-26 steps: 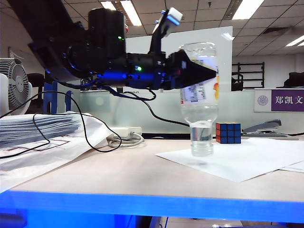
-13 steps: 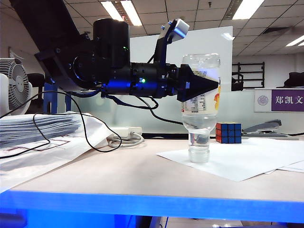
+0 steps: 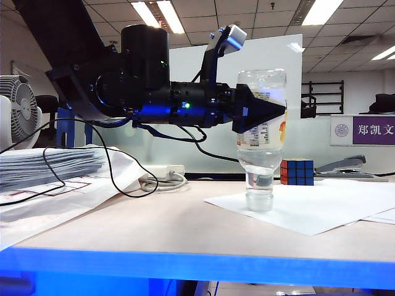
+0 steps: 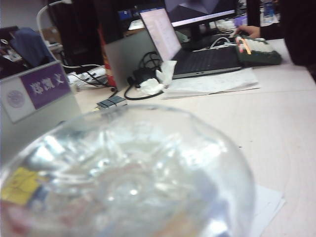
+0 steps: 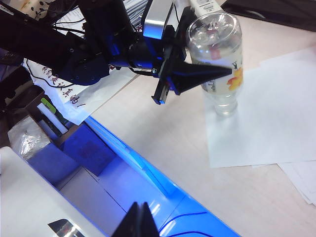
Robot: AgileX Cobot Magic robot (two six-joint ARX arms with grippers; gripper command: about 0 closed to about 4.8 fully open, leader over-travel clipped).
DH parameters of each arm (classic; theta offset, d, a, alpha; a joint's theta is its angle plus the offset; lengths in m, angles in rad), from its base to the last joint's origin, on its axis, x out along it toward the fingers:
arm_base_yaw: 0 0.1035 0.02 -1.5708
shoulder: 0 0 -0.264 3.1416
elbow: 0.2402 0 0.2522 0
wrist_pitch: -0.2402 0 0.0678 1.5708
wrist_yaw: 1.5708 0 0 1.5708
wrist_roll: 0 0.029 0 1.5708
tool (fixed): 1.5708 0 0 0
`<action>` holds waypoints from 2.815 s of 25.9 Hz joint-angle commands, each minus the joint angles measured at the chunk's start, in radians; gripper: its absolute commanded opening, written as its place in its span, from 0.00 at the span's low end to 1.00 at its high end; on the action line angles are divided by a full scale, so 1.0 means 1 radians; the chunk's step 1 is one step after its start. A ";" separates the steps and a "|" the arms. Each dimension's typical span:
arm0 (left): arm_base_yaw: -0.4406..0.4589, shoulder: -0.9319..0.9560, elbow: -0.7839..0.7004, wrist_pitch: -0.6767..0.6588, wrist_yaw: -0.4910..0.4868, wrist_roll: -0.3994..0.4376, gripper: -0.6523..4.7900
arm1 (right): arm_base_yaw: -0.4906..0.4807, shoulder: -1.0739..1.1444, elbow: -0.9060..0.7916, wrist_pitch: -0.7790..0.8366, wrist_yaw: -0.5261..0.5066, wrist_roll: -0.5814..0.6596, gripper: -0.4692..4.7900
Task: Flip the plastic bottle upside down.
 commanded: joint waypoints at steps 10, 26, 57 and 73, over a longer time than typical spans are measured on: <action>-0.001 0.000 0.001 0.095 -0.004 -0.089 0.97 | 0.001 0.000 0.005 0.014 -0.005 -0.015 0.08; 0.004 -0.006 0.002 0.341 -0.084 -0.204 1.00 | 0.001 0.000 0.005 0.014 -0.005 -0.014 0.08; 0.083 -1.145 -0.194 -0.816 -0.371 -0.016 0.11 | 0.000 -0.006 0.006 0.274 -0.019 -0.029 0.08; 0.081 -1.774 -0.483 -1.450 -0.774 -0.359 0.11 | 0.000 -0.116 -0.243 0.571 0.098 -0.169 0.08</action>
